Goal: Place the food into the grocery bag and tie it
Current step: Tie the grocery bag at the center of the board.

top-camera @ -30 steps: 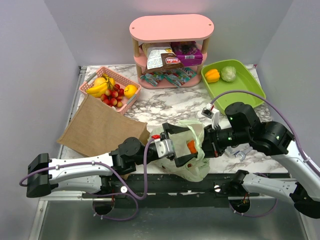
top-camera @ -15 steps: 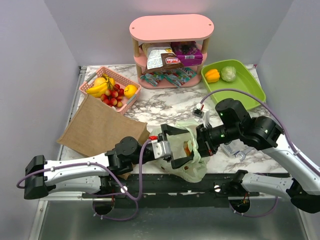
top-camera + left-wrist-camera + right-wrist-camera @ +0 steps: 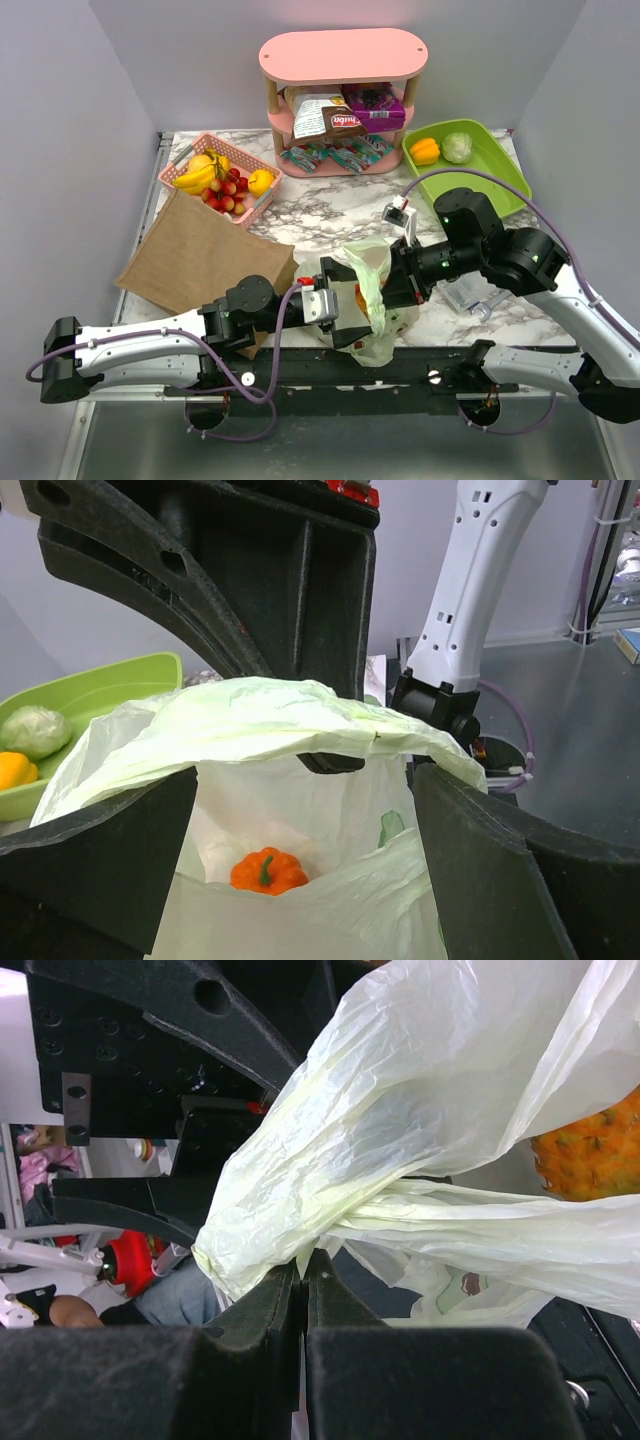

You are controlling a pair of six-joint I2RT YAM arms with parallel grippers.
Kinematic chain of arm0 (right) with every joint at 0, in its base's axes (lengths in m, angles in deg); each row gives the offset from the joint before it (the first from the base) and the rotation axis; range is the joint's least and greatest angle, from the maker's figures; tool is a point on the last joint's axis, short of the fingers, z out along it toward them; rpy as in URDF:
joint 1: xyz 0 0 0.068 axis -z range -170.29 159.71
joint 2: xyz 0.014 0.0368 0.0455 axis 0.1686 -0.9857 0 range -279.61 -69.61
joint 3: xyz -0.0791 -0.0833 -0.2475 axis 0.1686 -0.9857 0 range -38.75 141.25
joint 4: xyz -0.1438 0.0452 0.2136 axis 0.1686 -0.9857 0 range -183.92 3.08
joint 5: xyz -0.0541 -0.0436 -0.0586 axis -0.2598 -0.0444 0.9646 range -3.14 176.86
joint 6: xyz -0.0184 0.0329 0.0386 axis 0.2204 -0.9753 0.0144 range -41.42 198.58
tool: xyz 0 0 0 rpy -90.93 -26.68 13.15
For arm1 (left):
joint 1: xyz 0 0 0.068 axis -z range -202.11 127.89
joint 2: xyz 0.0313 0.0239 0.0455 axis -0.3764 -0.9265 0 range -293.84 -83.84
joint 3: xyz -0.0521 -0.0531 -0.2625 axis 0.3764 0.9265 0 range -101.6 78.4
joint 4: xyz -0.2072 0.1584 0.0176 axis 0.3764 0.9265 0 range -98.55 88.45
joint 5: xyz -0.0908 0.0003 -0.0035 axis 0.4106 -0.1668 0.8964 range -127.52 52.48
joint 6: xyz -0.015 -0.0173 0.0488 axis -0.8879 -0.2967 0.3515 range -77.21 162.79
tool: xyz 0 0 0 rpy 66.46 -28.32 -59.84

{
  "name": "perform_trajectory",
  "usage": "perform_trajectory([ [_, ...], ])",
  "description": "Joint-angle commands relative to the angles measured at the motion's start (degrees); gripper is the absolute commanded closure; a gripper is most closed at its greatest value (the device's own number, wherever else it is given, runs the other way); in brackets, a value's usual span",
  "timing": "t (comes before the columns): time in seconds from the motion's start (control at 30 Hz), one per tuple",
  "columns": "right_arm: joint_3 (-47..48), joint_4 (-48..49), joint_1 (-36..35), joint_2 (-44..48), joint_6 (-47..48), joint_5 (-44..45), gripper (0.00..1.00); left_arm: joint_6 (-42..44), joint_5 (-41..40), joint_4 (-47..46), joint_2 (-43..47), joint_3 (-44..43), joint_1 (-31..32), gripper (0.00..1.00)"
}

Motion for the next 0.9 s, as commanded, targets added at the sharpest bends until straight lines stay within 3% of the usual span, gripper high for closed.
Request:
perform_trajectory([
  [0.0, 0.37, 2.34, -0.16, 0.24, -0.29, -3.18, 0.99, -0.35, -1.59, -2.16, -0.9, 0.16, 0.25, 0.09],
  [0.43, -2.4, 1.13, -0.16, 4.33, -3.22, -2.56, 0.99, 4.35, -17.42, -17.15, -5.82, -0.33, 0.27, 0.09],
  [0.87, -9.55, 7.65, -0.16, 7.31, -7.37, -6.42, 0.99, 2.46, -8.97, -28.99, -7.6, 1.18, 0.22, 0.1],
])
